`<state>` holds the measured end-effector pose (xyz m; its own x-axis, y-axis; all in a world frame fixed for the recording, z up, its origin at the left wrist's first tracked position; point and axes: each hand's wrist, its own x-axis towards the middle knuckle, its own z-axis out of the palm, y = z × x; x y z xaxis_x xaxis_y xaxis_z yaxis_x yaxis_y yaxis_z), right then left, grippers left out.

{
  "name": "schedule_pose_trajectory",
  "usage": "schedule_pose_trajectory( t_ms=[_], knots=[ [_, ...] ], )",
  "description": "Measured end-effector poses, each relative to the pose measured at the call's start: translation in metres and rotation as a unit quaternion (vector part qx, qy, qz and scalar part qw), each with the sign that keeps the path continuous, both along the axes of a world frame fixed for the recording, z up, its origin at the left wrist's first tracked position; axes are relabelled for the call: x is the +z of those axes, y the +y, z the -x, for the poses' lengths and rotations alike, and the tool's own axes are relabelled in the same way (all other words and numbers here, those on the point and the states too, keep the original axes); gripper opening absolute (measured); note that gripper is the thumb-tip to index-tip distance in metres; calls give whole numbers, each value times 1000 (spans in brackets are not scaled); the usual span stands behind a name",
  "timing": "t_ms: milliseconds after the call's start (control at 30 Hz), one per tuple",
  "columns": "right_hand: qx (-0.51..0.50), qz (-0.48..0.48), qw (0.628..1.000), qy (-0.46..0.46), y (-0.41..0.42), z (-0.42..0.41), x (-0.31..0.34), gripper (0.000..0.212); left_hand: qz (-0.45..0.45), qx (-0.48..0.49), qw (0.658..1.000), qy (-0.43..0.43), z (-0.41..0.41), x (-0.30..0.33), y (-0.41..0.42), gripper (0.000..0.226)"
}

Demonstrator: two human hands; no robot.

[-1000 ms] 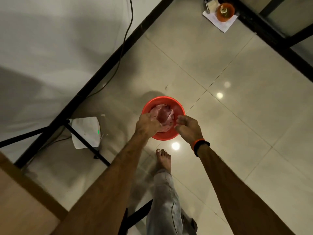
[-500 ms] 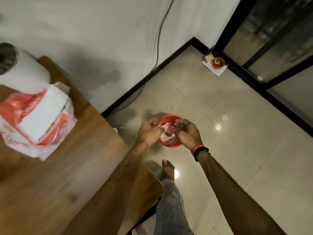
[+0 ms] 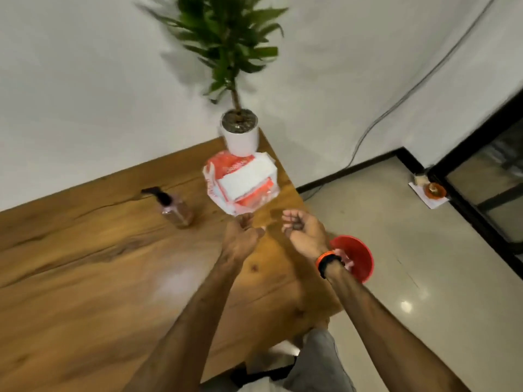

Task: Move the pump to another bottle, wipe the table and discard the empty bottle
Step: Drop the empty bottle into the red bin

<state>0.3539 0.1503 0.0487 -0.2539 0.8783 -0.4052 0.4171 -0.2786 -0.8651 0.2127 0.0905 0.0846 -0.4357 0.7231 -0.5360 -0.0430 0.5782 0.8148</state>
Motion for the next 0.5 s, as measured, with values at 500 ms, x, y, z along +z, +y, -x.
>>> schedule_pose_trajectory(
  t_ms=[500],
  knots=[
    [202,-10,977,-62,-15,203,7,54,22,191,981,12,165,0,-67,64]
  ],
)
